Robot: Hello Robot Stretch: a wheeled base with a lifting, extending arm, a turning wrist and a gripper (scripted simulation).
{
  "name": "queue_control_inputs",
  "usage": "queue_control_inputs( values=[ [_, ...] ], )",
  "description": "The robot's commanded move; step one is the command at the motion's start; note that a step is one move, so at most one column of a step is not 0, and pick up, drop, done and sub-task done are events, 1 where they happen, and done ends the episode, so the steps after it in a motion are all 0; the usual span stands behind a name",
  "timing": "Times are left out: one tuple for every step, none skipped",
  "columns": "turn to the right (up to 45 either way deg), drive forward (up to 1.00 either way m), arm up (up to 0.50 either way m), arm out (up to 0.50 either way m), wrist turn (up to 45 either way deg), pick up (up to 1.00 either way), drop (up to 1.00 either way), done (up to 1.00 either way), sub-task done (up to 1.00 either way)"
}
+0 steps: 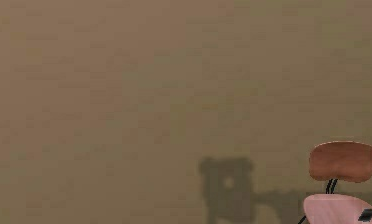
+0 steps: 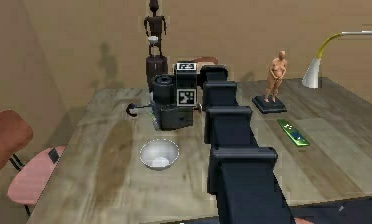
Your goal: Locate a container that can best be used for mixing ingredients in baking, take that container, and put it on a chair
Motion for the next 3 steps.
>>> queue_control_inputs(
  values=[
    [0.0,0.0,-0.24,0.0,0.0,0.0,0.0,0.0,0.0],
    [0.0,0.0,0.0,0.0,0.0,1.0,0.0,0.0,0.0],
    [0.0,0.0,0.1,0.0,0.0,0.0,0.0,0.0,0.0]
  ],
)
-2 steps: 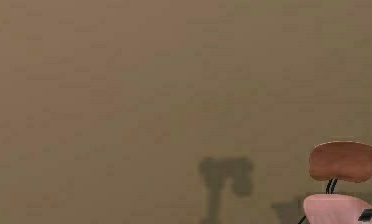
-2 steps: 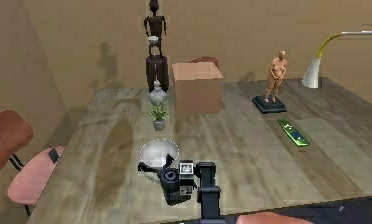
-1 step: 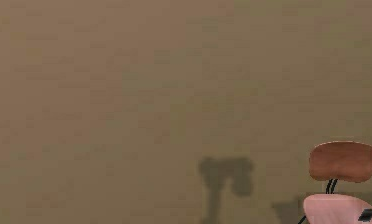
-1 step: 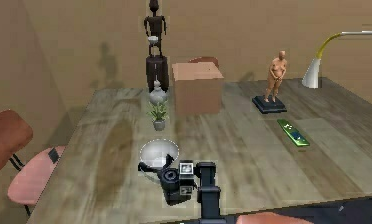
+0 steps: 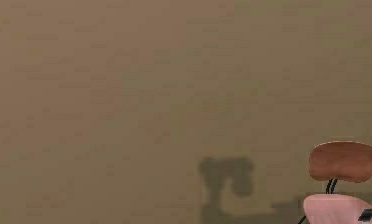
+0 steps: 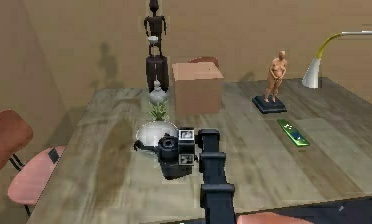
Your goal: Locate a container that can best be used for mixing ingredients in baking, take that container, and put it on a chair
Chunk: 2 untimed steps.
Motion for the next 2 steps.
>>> queue_control_inputs(
  values=[
    [0.0,0.0,0.14,0.0,0.0,0.0,0.0,0.0,0.0],
    [0.0,0.0,0.0,0.0,-45.0,0.0,0.0,0.0,0.0]
  ],
)
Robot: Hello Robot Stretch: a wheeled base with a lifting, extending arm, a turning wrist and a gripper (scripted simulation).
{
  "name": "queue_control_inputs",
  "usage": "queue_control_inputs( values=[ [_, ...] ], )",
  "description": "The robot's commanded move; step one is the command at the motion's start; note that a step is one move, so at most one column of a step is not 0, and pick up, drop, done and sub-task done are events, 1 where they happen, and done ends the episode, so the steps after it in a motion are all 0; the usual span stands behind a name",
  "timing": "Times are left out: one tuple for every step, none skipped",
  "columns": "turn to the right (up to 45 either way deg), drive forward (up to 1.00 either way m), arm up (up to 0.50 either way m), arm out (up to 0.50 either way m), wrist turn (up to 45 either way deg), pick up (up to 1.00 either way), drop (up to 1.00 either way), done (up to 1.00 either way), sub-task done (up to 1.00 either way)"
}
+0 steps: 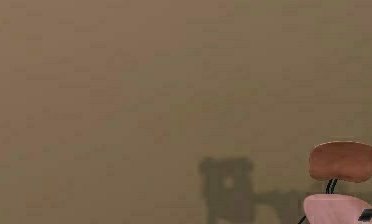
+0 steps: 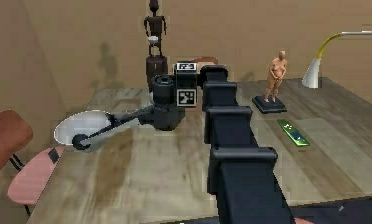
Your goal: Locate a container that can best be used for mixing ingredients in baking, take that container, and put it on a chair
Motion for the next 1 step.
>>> queue_control_inputs(
  values=[
    [0.0,0.0,0.0,0.0,-45.0,0.0,0.0,0.0,0.0]
  ],
)
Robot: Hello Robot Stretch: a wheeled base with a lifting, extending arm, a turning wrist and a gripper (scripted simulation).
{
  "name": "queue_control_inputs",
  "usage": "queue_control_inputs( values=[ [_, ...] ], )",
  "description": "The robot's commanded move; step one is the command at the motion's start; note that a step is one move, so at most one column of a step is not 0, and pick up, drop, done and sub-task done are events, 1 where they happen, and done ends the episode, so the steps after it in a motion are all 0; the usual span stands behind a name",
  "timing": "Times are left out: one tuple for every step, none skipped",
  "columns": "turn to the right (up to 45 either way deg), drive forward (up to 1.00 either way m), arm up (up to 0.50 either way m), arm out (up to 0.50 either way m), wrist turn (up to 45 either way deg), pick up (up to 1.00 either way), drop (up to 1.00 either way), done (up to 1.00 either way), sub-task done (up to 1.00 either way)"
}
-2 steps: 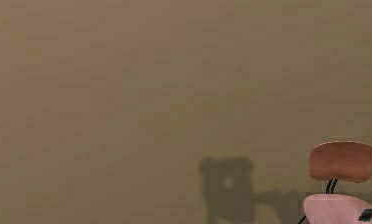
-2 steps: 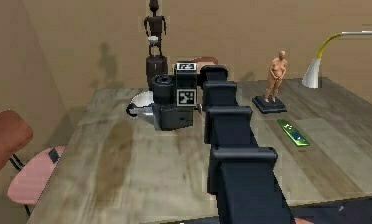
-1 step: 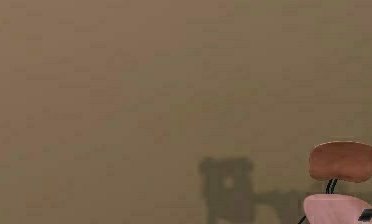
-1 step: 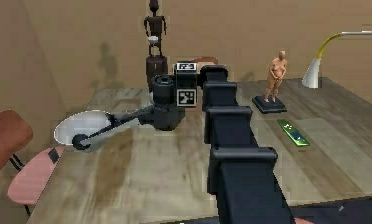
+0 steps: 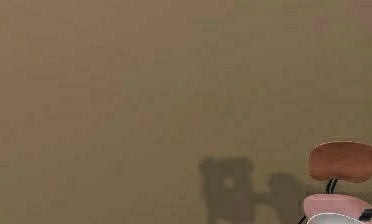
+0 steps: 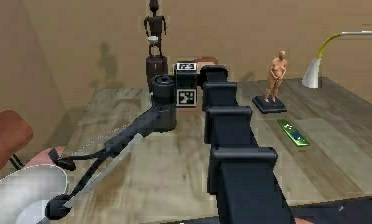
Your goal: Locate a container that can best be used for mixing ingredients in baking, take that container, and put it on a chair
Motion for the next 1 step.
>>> queue_control_inputs(
  values=[
    [0.0,0.0,0.0,0.0,-18.0,0.0,0.0,0.0,0.0]
  ],
)
